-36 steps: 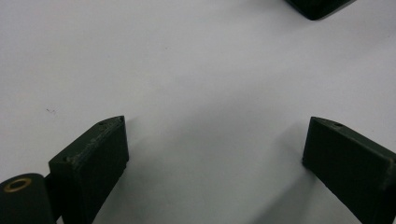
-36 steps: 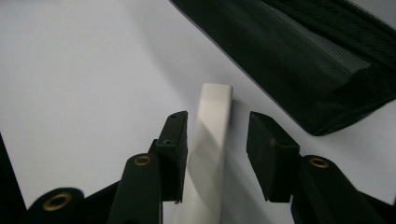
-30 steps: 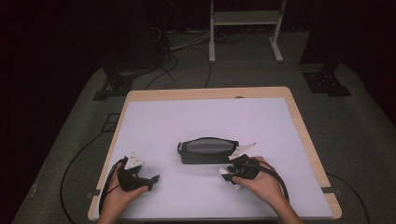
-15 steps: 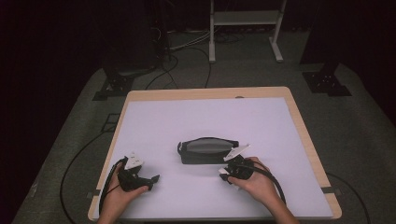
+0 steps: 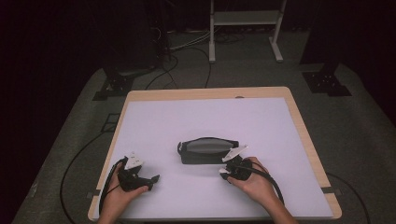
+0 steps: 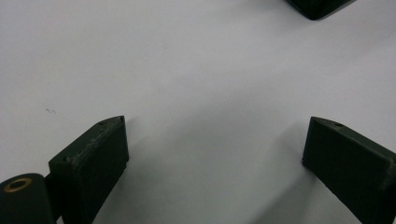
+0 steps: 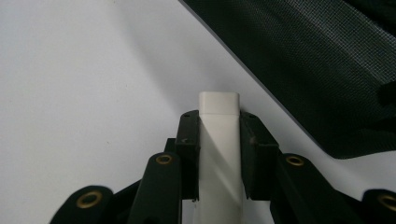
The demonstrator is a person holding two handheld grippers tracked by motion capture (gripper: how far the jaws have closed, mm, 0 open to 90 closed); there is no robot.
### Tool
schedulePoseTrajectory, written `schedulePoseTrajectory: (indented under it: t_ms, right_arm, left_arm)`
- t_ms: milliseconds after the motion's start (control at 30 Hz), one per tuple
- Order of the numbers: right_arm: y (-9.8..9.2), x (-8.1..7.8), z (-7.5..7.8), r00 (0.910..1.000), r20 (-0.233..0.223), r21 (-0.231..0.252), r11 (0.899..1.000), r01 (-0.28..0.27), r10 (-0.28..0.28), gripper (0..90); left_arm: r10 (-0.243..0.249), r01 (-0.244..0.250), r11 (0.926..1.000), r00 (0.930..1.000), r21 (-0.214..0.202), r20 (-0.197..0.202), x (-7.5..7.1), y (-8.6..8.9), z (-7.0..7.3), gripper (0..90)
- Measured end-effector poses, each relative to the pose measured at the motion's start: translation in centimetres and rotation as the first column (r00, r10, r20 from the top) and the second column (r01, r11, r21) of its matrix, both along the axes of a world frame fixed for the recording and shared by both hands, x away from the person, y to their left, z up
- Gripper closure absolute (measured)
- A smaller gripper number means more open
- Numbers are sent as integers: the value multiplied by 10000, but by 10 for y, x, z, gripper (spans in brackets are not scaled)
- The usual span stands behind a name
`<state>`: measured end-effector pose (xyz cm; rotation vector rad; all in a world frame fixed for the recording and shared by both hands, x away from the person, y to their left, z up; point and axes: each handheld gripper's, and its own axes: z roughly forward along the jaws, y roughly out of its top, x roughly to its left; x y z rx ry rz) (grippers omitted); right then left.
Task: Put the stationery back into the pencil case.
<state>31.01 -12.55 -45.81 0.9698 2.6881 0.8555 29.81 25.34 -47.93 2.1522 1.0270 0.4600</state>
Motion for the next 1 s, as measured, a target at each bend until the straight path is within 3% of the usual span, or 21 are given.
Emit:
schedulePoseTrajectory:
  t_ms: [500,767,1000]
  right_arm:
    - [-15,1,8,9987,-241,1260,9912,-404,438,708]
    - [-25,0,19,9957,-159,2278,9700,-847,907,708]
    - [-32,-1,31,9932,103,2815,9527,-1143,1161,708]
  left_arm:
    - [-2,2,10000,10000,0,-3,0,0,0,62]
    - [-4,4,10000,10000,-2,-6,0,0,0,62]
    - [-4,4,10000,10000,-7,-6,0,0,0,62]
